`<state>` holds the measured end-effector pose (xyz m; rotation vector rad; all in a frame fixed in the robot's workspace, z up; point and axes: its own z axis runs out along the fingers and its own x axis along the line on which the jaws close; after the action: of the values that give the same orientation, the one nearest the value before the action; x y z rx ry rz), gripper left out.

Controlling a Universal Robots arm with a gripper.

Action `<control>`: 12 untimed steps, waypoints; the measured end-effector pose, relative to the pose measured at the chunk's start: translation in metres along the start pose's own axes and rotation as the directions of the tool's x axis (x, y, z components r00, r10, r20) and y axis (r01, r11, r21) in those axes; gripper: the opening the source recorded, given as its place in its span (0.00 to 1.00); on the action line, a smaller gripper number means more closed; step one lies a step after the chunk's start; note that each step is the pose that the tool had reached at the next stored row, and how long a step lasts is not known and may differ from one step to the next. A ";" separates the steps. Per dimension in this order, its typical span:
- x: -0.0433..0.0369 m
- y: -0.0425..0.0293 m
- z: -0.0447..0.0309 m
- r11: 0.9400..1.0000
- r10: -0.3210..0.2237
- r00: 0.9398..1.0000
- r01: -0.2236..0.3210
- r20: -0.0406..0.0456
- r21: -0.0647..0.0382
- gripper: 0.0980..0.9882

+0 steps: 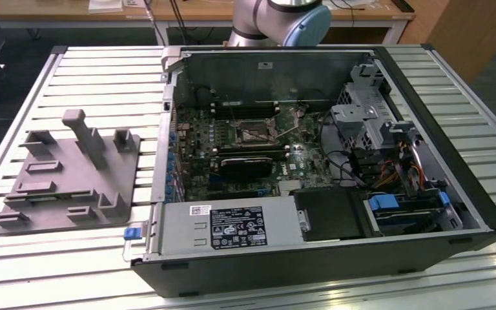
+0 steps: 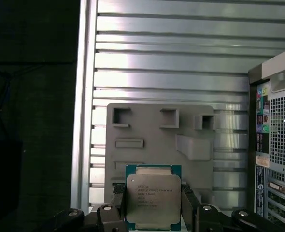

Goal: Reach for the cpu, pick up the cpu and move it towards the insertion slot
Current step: 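Pick up the cpu and move it towards the insertion slot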

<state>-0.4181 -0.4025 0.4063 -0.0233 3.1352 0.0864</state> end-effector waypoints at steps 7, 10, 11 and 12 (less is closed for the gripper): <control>-0.0114 -0.0002 0.0001 1.000 0.000 1.000 0.000 0.000 0.000 0.50; -0.0160 -0.0002 0.0001 1.000 0.000 1.000 0.000 0.000 0.000 0.50; -0.0175 -0.0003 0.0001 1.000 0.000 1.000 0.000 0.000 0.000 0.50; -0.0192 -0.0003 0.0001 1.000 0.000 1.000 0.000 0.000 0.000 0.50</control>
<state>-0.3989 -0.4025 0.4062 -0.0232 3.1351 0.0865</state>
